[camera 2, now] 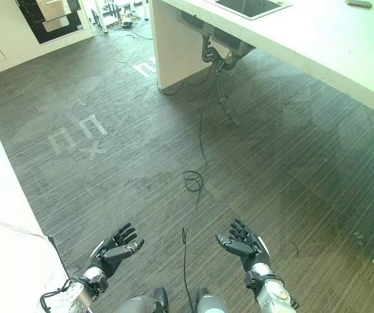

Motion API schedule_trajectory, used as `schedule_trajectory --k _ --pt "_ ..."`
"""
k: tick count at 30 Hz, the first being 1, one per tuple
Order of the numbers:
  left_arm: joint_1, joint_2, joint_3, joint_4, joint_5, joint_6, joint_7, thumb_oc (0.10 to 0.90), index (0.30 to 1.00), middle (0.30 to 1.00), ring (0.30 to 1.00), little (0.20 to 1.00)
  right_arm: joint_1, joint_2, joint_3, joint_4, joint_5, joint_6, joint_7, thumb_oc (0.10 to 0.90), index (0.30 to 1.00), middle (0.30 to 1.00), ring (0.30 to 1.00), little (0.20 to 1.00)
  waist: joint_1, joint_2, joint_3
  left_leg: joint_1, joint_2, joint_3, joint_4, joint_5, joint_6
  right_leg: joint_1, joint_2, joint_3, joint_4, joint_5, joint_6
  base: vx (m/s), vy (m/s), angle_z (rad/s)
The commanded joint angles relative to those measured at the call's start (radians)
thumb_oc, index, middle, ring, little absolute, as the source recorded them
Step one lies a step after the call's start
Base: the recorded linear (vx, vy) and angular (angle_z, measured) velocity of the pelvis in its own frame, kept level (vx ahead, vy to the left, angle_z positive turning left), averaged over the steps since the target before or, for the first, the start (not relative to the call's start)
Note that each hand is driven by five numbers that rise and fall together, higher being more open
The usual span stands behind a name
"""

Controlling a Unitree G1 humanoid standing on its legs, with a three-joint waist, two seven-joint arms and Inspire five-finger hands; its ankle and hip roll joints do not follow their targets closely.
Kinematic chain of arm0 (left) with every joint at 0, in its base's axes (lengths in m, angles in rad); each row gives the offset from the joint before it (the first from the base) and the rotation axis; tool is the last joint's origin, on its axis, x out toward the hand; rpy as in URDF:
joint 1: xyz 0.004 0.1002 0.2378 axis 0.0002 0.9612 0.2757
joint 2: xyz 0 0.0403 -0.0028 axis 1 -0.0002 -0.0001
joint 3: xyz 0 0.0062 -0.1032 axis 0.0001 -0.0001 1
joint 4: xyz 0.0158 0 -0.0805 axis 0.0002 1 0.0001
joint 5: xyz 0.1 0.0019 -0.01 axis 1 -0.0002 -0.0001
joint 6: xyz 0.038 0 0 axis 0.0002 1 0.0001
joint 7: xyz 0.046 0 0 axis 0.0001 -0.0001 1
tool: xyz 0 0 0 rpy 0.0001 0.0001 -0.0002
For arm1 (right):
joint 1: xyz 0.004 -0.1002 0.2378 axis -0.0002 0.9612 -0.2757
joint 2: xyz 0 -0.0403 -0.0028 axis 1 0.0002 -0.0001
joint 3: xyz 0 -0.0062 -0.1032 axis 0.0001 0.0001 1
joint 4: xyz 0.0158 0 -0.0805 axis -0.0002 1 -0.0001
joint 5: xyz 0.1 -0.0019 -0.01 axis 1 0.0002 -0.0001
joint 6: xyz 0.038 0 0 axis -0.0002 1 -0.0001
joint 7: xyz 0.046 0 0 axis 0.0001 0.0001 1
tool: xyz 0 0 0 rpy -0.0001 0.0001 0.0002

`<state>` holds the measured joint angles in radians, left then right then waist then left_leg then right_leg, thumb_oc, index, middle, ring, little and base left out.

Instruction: Place the dishes in the dishwasher.

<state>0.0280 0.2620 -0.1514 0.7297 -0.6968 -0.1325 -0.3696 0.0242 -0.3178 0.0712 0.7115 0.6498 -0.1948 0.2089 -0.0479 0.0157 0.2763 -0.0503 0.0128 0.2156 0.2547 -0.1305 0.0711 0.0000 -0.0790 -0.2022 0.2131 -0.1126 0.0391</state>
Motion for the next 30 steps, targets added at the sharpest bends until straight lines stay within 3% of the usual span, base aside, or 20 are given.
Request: schedule_trajectory --k 1,9,13,21,25,26,28,30 --pt "-0.033 0.01 -0.024 -0.013 0.065 0.001 -0.07 0.8 0.9 0.9 0.9 0.9 -0.04 -0.023 -0.007 -0.006 0.017 -0.038 0.011 0.8 0.9 0.9 0.9 0.9 0.008 0.007 -0.054 0.017 0.009 -0.017 0.045 -0.178 -0.021 -0.022 0.012 -0.035 0.087 -0.168 0.002 0.0 0.0 0.0" --pt "-0.06 -0.004 -0.021 0.173 0.196 -0.025 0.052 0.8 0.9 0.9 0.9 0.9 -0.06 -0.023 0.015 0.09 -0.039 -0.04 -0.022 0.8 0.9 0.9 0.9 0.9 0.002 0.016 -0.049 0.018 0.014 -0.013 0.045 -0.174 -0.029 -0.017 0.015 -0.04 0.087 -0.175 -0.002 0.02 -0.012 0.0" --pt "-0.069 -0.013 -0.026 0.202 0.251 -0.054 0.12 0.8 0.9 0.9 0.9 0.9 -0.069 -0.025 0.028 0.102 -0.034 -0.048 -0.029 0.8 0.9 0.9 0.9 0.9 0.001 0.016 -0.047 0.041 0.017 -0.018 0.045 -0.191 -0.036 0.005 0.02 -0.038 0.087 -0.198 -0.004 0.06 -0.063 0.01" --pt "-0.094 -0.018 -0.01 0.18 0.312 -0.134 0.353 0.8 0.9 0.9 0.9 0.9 -0.083 -0.037 0.063 0.071 -0.028 -0.047 -0.051 0.8 0.9 0.9 0.9 0.9 0.007 0.011 -0.026 0.08 0.017 -0.04 0.045 -0.164 -0.051 0.039 0.048 -0.037 0.087 -0.209 -0.045 0.03 -0.147 0.12" --pt "-0.099 -0.018 0.01 0.166 0.324 -0.193 0.407 0.8 0.9 0.9 0.9 0.9 -0.084 -0.054 0.071 0.071 -0.042 -0.056 -0.043 0.8 0.9 0.9 0.9 0.9 0.016 -0.009 -0.006 0.109 -0.001 -0.04 0.045 -0.142 -0.05 0.058 0.044 -0.023 0.087 -0.202 -0.062 0.06 -0.162 0.1" --pt "-0.099 -0.017 0.017 0.16 0.321 -0.205 0.414 0.8 0.9 0.9 0.9 0.9 -0.085 -0.061 0.073 0.073 -0.052 -0.063 -0.043 0.8 0.9 0.9 0.9 0.9 0.025 -0.026 0.005 0.114 -0.019 -0.037 0.049 -0.12 -0.047 0.067 0.031 -0.009 0.087 -0.196 -0.065 0.07 -0.157 0.02" --pt "-0.096 -0.017 0.03 0.148 0.329 -0.228 0.419 0.8 0.9 0.9 0.9 0.9 -0.083 -0.067 0.074 0.073 -0.06 -0.077 -0.045 0.8 0.9 0.9 0.9 0.9 0.037 -0.032 0.024 0.028 -0.015 -0.05 0.207 -0.107 -0.055 0.08 0.037 0.0 0.087 -0.191 -0.076 0.07 -0.154 -0.01" --pt "-0.089 -0.019 0.033 0.137 0.343 -0.239 0.412 0.8 0.9 0.9 0.9 0.9 -0.081 -0.069 0.075 0.076 -0.06 -0.085 -0.044 0.8 0.9 0.9 0.9 0.9 0.049 -0.031 0.031 -0.008 -0.017 -0.062 0.221 -0.077 -0.066 0.089 0.043 0.003 0.087 -0.191 -0.079 0.12 -0.057 0.07"
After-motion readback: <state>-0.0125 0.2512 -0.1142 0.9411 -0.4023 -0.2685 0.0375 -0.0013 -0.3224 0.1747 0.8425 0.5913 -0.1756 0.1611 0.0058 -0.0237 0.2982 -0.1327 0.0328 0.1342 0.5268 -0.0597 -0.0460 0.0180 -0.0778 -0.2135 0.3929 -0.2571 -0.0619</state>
